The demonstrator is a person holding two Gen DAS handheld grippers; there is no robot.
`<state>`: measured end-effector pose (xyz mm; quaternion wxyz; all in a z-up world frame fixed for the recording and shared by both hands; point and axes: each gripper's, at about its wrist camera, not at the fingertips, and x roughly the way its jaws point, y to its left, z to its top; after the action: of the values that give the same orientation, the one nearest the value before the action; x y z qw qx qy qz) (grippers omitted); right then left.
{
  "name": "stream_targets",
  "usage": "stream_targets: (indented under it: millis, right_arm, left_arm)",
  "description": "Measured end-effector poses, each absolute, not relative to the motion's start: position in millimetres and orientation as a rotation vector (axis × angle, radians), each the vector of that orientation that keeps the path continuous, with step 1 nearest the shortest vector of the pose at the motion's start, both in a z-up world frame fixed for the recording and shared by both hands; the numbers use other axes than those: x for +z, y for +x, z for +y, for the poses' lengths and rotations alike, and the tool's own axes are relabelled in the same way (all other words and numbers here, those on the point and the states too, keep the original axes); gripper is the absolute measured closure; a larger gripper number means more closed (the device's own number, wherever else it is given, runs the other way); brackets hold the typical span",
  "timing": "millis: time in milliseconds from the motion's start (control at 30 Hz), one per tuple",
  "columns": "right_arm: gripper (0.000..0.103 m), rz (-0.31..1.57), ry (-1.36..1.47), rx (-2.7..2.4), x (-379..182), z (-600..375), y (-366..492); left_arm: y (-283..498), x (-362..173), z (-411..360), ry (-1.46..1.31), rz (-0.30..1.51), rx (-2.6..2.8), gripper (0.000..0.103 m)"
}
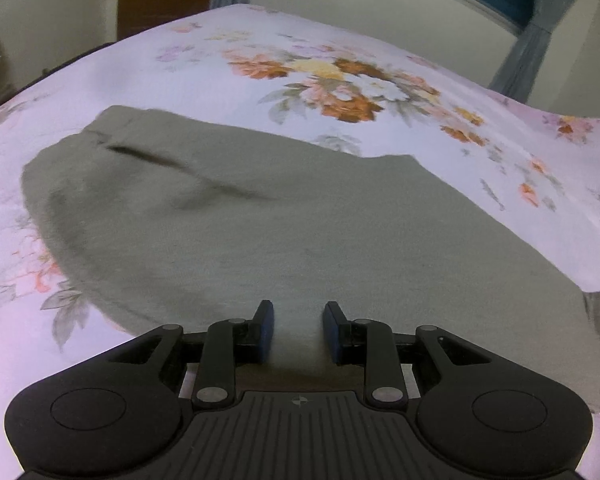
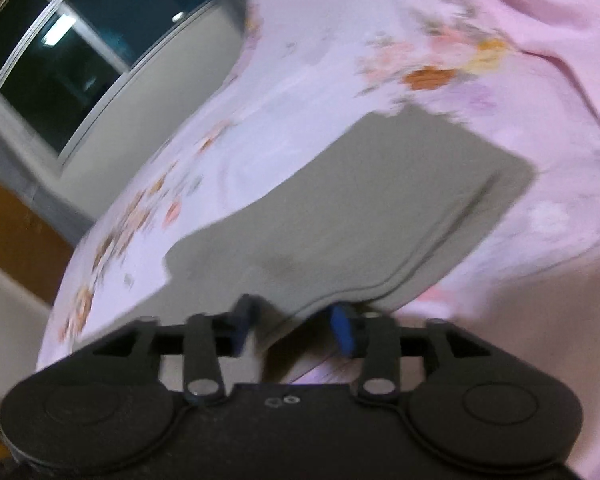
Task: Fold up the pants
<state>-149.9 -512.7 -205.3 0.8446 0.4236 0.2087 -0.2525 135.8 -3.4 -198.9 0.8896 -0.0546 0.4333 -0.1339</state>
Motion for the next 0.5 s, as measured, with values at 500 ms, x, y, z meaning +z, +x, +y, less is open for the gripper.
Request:
stream_targets:
  millis: [500]
  right_arm:
    - [0.096,0.274,0.693,-0.660,-160,-552,-152]
  left_arm:
    - [135,-212,-22,-0.069,0.924,-0.263,0.076]
